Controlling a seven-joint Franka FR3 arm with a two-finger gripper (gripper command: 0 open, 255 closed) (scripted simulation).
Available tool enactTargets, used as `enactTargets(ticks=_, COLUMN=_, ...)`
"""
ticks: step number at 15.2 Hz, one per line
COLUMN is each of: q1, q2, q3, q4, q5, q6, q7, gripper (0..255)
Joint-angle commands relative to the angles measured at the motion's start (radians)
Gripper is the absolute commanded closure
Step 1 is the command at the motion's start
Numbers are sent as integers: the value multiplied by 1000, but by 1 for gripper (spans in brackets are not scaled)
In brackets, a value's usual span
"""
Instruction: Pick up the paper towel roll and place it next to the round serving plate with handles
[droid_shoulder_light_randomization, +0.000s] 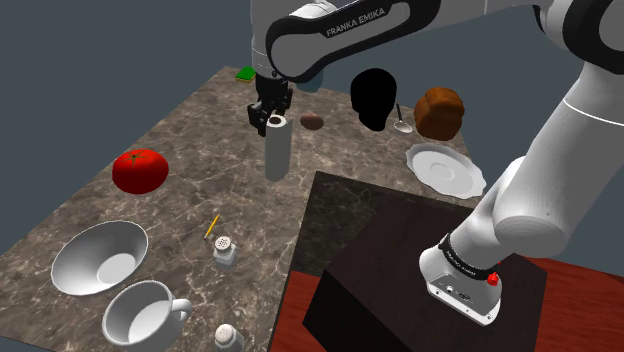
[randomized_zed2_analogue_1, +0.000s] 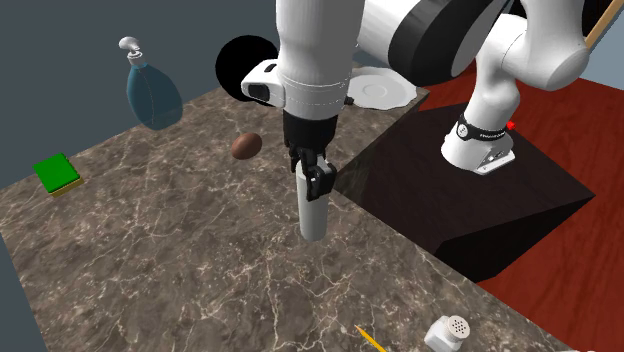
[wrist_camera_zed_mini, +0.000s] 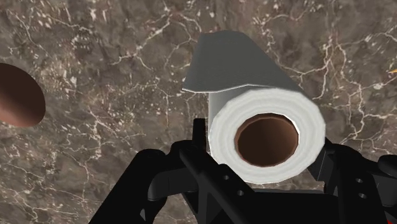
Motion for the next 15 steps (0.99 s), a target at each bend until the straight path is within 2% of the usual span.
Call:
enactTargets(ticks=1, q1=-1, q2=1, q3=-1, q4=-1, q5=-1, q6=0, q7=0, gripper=255)
enactTargets(ticks=3, q1=0, q2=1, q3=-1, q4=0, q5=-1, q6=-1, q7=0, gripper=255)
enactTargets(ticks=15, q1=-2, q2=-49, q3=2, q4=102, q5=19, q6=-150, q7=-20, gripper=255)
